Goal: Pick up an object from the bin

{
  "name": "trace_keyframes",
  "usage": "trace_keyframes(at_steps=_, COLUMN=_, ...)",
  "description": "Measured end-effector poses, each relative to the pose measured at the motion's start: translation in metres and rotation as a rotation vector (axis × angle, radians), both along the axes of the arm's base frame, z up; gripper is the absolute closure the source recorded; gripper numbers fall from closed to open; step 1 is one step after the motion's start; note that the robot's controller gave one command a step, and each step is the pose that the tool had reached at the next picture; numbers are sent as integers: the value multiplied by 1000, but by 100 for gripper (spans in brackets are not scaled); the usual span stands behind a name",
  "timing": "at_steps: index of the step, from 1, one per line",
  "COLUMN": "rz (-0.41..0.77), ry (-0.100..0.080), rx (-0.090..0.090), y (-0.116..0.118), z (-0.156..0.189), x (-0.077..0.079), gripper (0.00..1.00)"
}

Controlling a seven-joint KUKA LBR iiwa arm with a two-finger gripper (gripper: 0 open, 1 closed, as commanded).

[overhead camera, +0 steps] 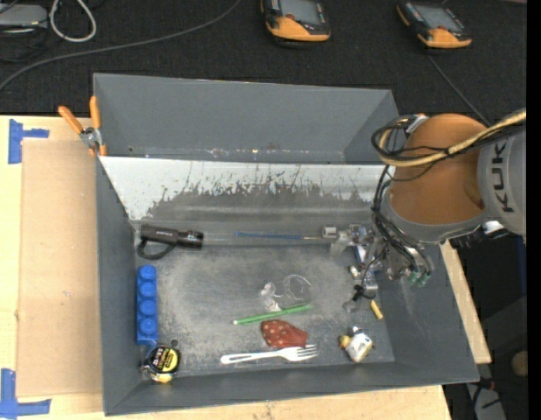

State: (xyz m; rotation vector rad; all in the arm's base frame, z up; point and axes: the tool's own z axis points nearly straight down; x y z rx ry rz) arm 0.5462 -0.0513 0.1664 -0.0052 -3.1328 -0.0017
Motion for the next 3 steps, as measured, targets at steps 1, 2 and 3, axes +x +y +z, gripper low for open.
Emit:
trace_keyframes(at_steps=1, rz=2, ry=-7, rx=-1, y=0, z=4, x=2, gripper=0)
trace_keyframes(at_steps=2, rz=64, ry=-9, rx=0, y=49, z=-68, x=-20, gripper=0)
trace_keyframes(at_steps=3, rz=123, ry=-9, rx=-1, y=77, z=-56, x=-36, gripper=0)
